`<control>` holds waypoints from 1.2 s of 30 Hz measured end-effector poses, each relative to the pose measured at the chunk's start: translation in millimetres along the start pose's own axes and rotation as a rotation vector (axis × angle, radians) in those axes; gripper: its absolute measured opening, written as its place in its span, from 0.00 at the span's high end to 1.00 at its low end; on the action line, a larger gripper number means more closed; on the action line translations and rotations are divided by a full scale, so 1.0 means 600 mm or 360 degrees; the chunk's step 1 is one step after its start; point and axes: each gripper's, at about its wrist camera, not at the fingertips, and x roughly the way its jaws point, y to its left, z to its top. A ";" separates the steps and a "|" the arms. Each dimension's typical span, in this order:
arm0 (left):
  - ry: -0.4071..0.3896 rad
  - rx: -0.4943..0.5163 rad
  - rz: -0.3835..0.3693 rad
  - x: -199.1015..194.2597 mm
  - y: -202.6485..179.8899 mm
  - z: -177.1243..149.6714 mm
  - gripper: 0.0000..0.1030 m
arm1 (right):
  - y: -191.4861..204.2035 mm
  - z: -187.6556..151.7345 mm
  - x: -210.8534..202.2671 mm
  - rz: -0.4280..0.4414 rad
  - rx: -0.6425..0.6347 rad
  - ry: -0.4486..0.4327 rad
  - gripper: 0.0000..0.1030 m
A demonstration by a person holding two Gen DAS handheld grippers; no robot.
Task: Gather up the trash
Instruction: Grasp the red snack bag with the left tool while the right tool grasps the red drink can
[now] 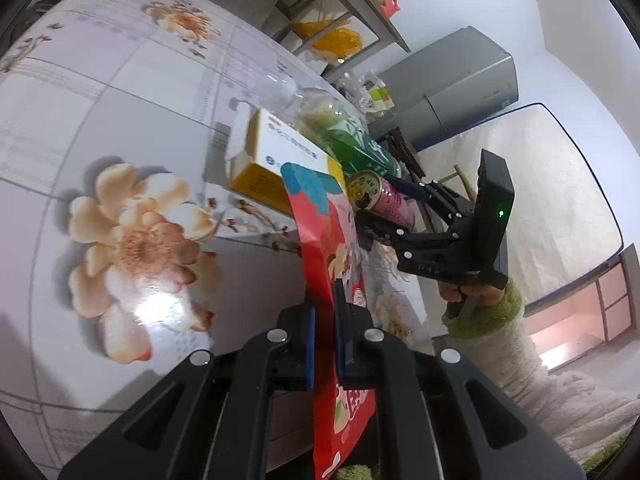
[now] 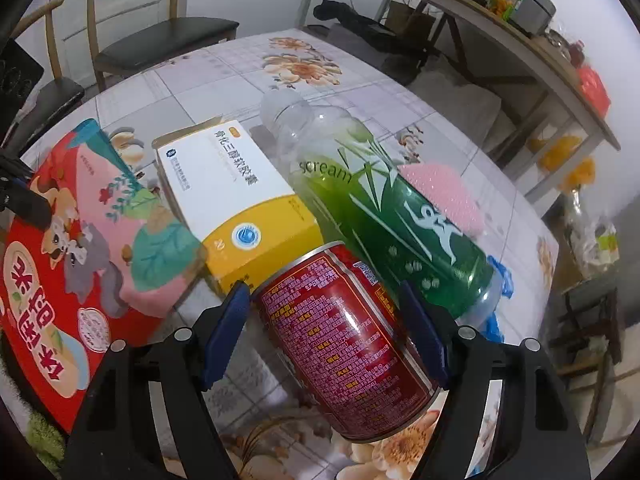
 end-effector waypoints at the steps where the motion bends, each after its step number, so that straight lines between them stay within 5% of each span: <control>1: 0.0000 0.0002 -0.0009 0.002 -0.002 0.000 0.94 | -0.002 -0.003 -0.001 0.0007 0.0018 -0.0003 0.31; 7: 0.0005 0.0003 -0.0032 0.014 -0.004 -0.005 0.94 | -0.033 -0.045 -0.032 0.0066 0.0323 -0.0103 0.36; 13: 0.0001 -0.0008 -0.0031 0.019 -0.002 0.002 0.94 | -0.086 -0.131 -0.085 0.0170 0.0897 -0.0376 0.36; 18: -0.0014 0.0014 -0.0019 0.017 -0.010 0.002 0.94 | -0.093 -0.193 -0.120 0.0196 0.1182 -0.0504 0.37; 29: -0.0008 0.0038 -0.0032 0.027 -0.031 0.004 0.94 | -0.076 -0.295 -0.155 0.0195 0.1439 -0.0479 0.39; 36: 0.0018 0.0069 -0.0017 0.039 -0.051 0.003 0.93 | -0.069 -0.252 -0.142 0.0323 0.1163 -0.0290 0.21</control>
